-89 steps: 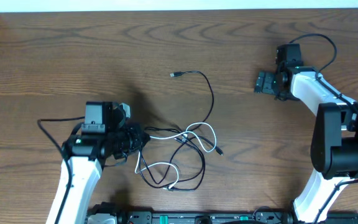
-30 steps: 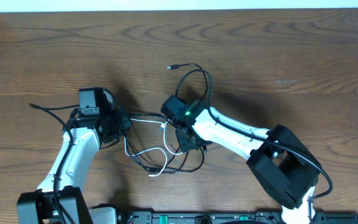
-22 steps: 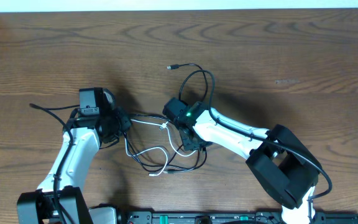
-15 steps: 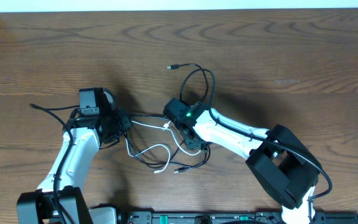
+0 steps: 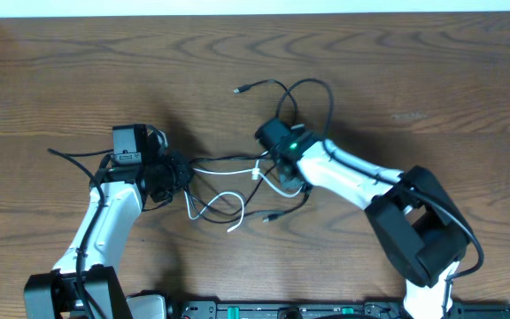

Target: Untangle cables

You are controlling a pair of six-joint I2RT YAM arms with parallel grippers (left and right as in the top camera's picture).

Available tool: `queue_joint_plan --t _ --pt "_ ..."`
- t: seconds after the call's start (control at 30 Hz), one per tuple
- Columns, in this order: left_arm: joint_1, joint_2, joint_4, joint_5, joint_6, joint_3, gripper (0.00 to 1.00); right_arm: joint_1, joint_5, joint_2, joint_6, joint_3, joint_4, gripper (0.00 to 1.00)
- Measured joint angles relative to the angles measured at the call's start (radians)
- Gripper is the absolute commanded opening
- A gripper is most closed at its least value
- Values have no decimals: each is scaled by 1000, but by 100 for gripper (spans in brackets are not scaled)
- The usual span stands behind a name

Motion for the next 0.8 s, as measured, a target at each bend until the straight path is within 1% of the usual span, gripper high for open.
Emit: queue_joint_plan --t 0.13,0.27,0.5,0.8 --pt "0 0 4 18 0 0 8 -64 -11 0 -26 -7 109 1" --pt "0 0 13 31 0 0 8 -98 -27 0 -55 -10 224 1" --pt "0 0 17 35 -1 0 8 -104 -30 0 -86 -12 405 1" --pt "0 0 19 35 -1 0 8 -104 -8 0 -114 -13 531 1"
